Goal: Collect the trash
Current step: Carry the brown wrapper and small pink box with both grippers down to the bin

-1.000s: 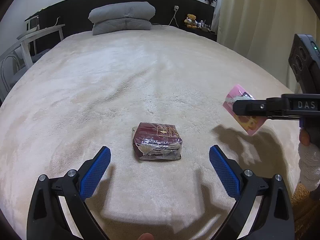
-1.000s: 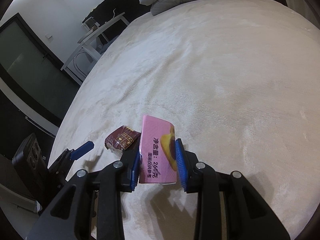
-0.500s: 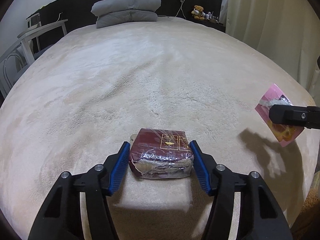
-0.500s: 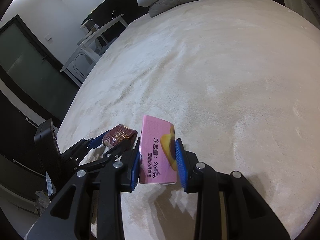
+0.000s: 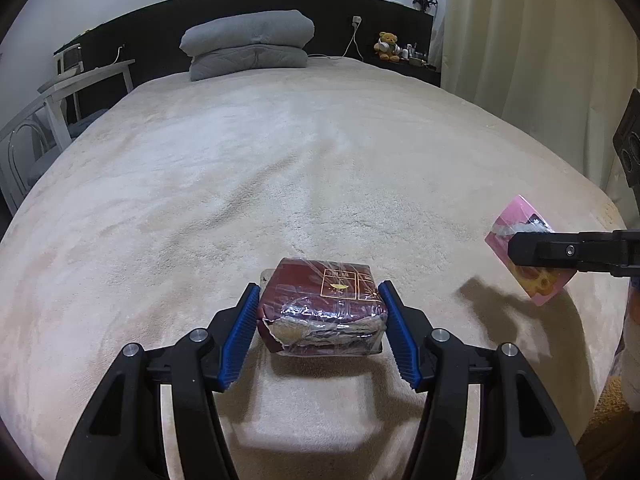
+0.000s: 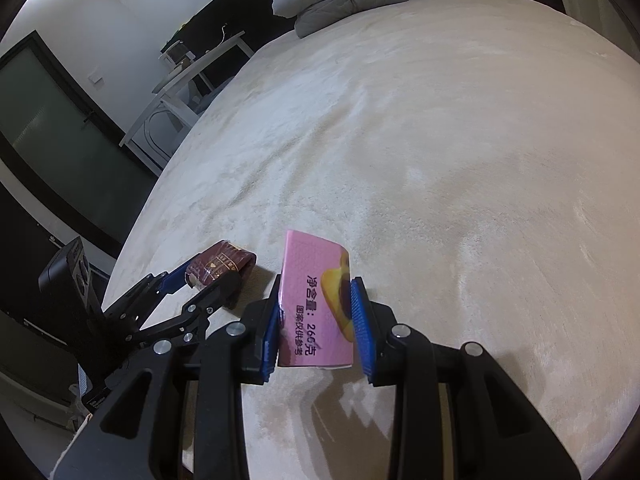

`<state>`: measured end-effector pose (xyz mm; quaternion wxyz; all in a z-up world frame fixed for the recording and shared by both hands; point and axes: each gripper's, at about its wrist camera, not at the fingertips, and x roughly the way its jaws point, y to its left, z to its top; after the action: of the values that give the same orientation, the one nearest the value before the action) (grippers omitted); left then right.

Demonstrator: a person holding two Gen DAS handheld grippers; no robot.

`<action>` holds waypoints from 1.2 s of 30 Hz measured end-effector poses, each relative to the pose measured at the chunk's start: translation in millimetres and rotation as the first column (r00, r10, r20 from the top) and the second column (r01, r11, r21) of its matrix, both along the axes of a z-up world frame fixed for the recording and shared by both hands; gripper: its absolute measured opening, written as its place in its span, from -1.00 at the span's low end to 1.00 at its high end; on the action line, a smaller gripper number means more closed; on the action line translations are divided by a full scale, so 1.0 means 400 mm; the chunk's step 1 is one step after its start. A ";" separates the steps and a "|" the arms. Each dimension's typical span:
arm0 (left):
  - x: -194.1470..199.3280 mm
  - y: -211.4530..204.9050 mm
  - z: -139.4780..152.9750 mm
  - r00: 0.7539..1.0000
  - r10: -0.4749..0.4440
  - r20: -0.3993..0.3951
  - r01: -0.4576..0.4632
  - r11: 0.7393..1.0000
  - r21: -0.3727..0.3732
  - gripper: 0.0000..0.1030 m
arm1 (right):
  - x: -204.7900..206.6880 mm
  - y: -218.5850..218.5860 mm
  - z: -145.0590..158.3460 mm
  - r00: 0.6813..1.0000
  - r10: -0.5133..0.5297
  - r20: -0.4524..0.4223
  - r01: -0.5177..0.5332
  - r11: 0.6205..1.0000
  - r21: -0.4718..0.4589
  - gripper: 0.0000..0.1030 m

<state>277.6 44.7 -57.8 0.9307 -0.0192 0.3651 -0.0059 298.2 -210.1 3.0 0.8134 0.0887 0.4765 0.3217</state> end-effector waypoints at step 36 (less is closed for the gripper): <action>-0.458 -0.083 0.153 0.977 0.040 0.208 -0.017 0.993 -0.115 0.13 | -0.363 -0.145 0.004 0.997 0.000 0.080 -0.003 0.999 0.046 -0.36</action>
<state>94.5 11.6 3.4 0.9614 -0.0764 0.2638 -0.0152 152.9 -268.3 4.5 0.8292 0.0944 0.4362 0.3366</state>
